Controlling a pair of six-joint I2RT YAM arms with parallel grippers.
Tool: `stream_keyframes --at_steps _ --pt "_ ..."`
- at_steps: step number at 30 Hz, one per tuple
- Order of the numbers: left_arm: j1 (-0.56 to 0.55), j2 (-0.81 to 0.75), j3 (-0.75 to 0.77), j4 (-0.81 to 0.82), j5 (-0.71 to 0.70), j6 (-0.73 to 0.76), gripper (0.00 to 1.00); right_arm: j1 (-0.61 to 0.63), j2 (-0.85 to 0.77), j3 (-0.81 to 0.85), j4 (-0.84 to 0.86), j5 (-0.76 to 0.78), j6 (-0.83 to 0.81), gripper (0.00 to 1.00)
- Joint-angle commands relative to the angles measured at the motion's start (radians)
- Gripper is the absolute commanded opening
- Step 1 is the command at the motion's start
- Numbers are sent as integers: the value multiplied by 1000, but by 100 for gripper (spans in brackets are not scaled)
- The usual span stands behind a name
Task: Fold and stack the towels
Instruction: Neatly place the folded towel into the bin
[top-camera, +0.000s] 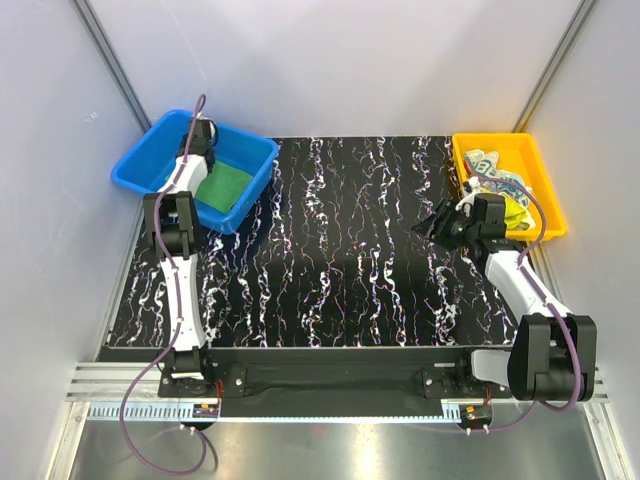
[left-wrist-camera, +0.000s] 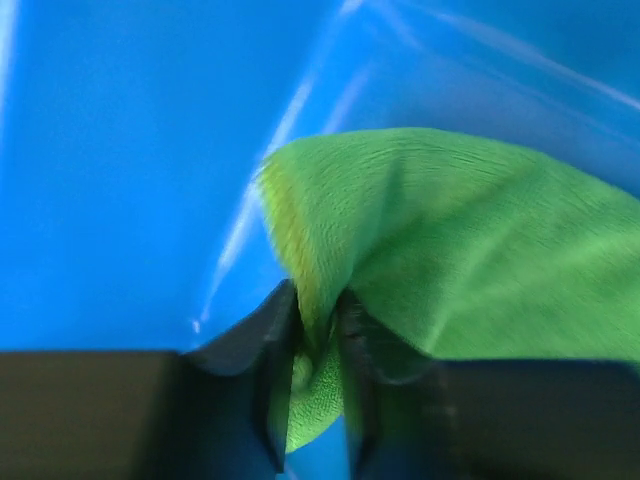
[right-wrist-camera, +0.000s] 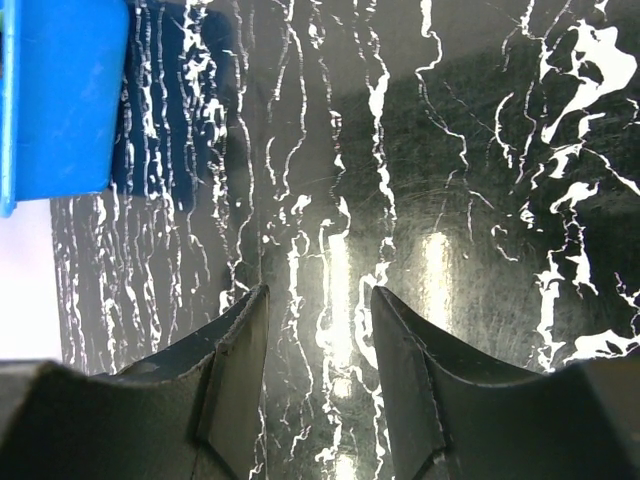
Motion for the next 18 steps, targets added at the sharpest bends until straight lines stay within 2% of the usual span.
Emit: stream_keyframes --at_steps 1,3,4,6,8,10,12,14,15,16,18 --pt "13 -12 75 136 -72 27 40 40 24 22 48 24 -7 52" --pt "13 -38 80 150 -117 3 47 48 30 28 47 37 -10 53" --pt "8 -54 75 156 -159 -14 57 55 32 30 47 43 -17 53" --pt "2 -121 66 142 -178 -86 67 61 35 39 35 57 -20 55" --pt "-24 -179 32 112 -160 -135 73 71 35 66 8 90 -20 65" --pt "-62 -268 -4 90 -116 -186 75 79 18 93 -47 139 -14 80" --pt "-111 -357 -26 49 -144 -203 78 85 -2 149 -112 184 -1 85" --pt "-185 -422 -57 -32 -135 -266 82 87 -30 224 -154 257 3 100" --pt "-209 -466 -76 -55 -115 -295 95 87 -36 254 -194 285 2 100" --pt "-261 -541 -124 -103 -77 -330 99 85 -40 281 -209 360 -7 100" --pt "-311 -626 -178 -141 -1 -412 99 85 -25 372 -254 447 -29 100"
